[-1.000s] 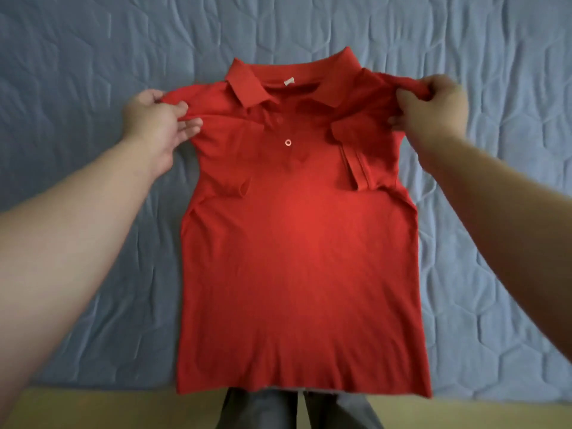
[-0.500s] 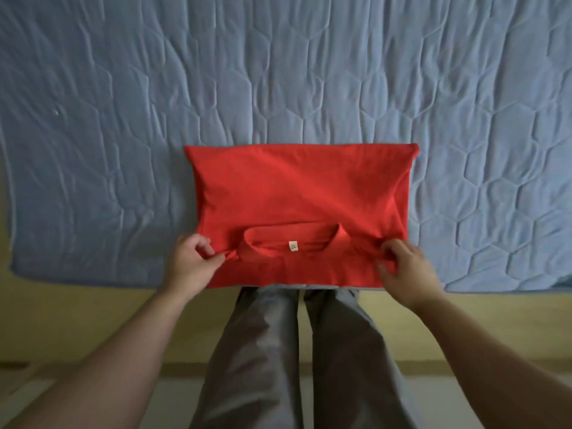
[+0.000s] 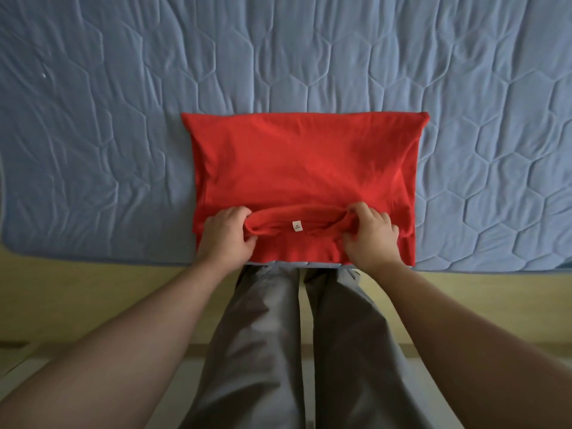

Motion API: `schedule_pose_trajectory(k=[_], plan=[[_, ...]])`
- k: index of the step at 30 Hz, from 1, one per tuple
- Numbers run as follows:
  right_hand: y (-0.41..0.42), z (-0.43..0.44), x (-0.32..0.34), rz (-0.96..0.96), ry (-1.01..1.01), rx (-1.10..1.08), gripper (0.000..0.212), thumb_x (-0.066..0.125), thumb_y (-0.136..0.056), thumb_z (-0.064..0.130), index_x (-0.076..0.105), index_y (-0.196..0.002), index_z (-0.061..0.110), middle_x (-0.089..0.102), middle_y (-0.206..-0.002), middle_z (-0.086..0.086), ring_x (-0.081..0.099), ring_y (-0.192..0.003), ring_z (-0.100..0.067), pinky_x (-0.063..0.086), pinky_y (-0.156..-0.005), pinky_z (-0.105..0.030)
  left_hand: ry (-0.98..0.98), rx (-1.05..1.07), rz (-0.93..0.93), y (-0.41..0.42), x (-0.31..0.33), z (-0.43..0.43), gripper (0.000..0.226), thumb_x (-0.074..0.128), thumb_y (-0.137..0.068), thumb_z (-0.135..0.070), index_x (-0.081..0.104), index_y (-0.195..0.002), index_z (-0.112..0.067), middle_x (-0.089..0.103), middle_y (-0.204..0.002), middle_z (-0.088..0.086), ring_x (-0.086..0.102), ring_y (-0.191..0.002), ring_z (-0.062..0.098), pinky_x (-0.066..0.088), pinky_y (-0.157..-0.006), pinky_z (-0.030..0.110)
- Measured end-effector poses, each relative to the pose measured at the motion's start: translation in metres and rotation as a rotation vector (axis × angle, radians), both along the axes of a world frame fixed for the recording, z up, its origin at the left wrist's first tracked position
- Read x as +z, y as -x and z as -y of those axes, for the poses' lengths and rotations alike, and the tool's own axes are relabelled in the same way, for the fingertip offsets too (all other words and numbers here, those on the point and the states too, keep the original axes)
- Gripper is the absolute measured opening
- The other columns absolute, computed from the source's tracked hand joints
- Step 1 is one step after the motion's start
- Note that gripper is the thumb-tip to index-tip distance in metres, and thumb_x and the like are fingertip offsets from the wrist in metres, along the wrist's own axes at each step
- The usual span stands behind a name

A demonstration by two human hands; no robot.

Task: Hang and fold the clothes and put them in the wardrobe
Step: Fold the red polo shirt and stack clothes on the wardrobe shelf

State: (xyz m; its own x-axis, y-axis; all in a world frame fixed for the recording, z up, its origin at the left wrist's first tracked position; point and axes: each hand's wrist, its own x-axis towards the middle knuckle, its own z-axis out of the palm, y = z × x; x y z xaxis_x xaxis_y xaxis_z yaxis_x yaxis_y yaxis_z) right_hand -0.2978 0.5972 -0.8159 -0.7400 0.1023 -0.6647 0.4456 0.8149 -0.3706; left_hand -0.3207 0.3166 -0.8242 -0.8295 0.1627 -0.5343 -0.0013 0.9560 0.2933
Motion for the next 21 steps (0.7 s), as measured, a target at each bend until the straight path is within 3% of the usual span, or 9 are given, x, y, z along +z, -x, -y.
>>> schedule_pose_trajectory(k=[3,6,8,11,13,16,18,21], plan=[[-0.006,-0.014,0.005,0.057,0.013,0.419,0.037,0.059,-0.076,0.012,0.056,-0.109,0.027,0.053,-0.100,0.007,0.049,-0.104,-0.028,0.030,-0.080,-0.038,-0.043,-0.323,-0.014,-0.007,0.008,0.008,0.033,0.074,-0.066,-0.011,0.064,-0.097,-0.018,0.060,-0.092,0.002,0.061,-0.090,0.032,0.042,-0.074,0.041],[-0.006,-0.028,0.008,0.163,-0.012,0.710,0.041,0.059,-0.078,0.016,0.060,-0.114,0.035,0.054,-0.112,0.008,0.049,-0.112,-0.023,0.037,-0.086,-0.037,0.064,-0.619,0.215,-0.001,0.014,0.007,0.038,0.066,-0.078,-0.015,0.059,-0.112,-0.031,0.056,-0.110,-0.006,0.055,-0.108,0.020,0.040,-0.088,0.038],[0.010,-0.034,0.011,0.039,-0.024,0.602,0.038,0.061,-0.078,0.011,0.069,-0.113,0.024,0.060,-0.109,-0.003,0.056,-0.107,-0.032,0.044,-0.086,-0.041,0.061,-0.548,0.175,0.021,0.017,0.002,0.037,0.064,-0.078,-0.008,0.062,-0.109,-0.028,0.059,-0.109,-0.002,0.059,-0.103,0.025,0.043,-0.086,0.039],[0.056,-0.034,0.005,-0.305,-0.166,0.355,0.030,0.062,-0.074,0.004,0.068,-0.103,0.005,0.058,-0.101,-0.021,0.056,-0.096,-0.043,0.048,-0.079,-0.051,0.056,-0.262,-0.181,0.075,0.013,-0.004,0.033,0.061,-0.073,-0.001,0.066,-0.101,-0.017,0.061,-0.101,0.010,0.058,-0.095,0.037,0.047,-0.080,0.046],[0.099,-0.035,-0.004,-0.347,-0.304,0.308,0.040,0.060,-0.073,0.007,0.061,-0.113,0.005,0.056,-0.114,-0.021,0.051,-0.109,-0.043,0.044,-0.092,-0.054,0.178,-0.181,-0.308,0.118,0.007,-0.006,0.039,0.060,-0.072,-0.004,0.064,-0.109,-0.015,0.059,-0.109,0.012,0.055,-0.104,0.038,0.044,-0.088,0.048],[0.156,-0.042,-0.019,-0.125,-0.427,0.366,0.055,0.065,-0.077,0.017,0.052,-0.131,0.013,0.053,-0.132,-0.016,0.041,-0.129,-0.037,0.027,-0.111,-0.056,0.386,-0.193,-0.139,0.175,-0.003,-0.006,0.050,0.063,-0.075,-0.010,0.058,-0.124,-0.015,0.058,-0.125,0.014,0.052,-0.120,0.037,0.039,-0.100,0.046],[0.182,-0.049,-0.025,0.005,-0.487,0.440,0.047,0.065,-0.082,0.025,0.056,-0.127,0.019,0.058,-0.127,-0.015,0.046,-0.128,-0.035,0.020,-0.113,-0.059,0.455,-0.281,0.043,0.201,-0.006,-0.004,0.047,0.063,-0.078,-0.014,0.059,-0.125,-0.016,0.061,-0.127,0.016,0.056,-0.121,0.037,0.044,-0.100,0.045],[0.212,-0.056,-0.027,0.124,-0.514,0.521,0.034,0.063,-0.080,0.022,0.067,-0.114,0.022,0.065,-0.118,-0.011,0.058,-0.119,-0.035,0.030,-0.109,-0.061,0.498,-0.417,0.188,0.228,-0.005,-0.002,0.034,0.061,-0.079,-0.010,0.068,-0.112,-0.017,0.066,-0.116,0.019,0.064,-0.109,0.040,0.054,-0.088,0.046]])
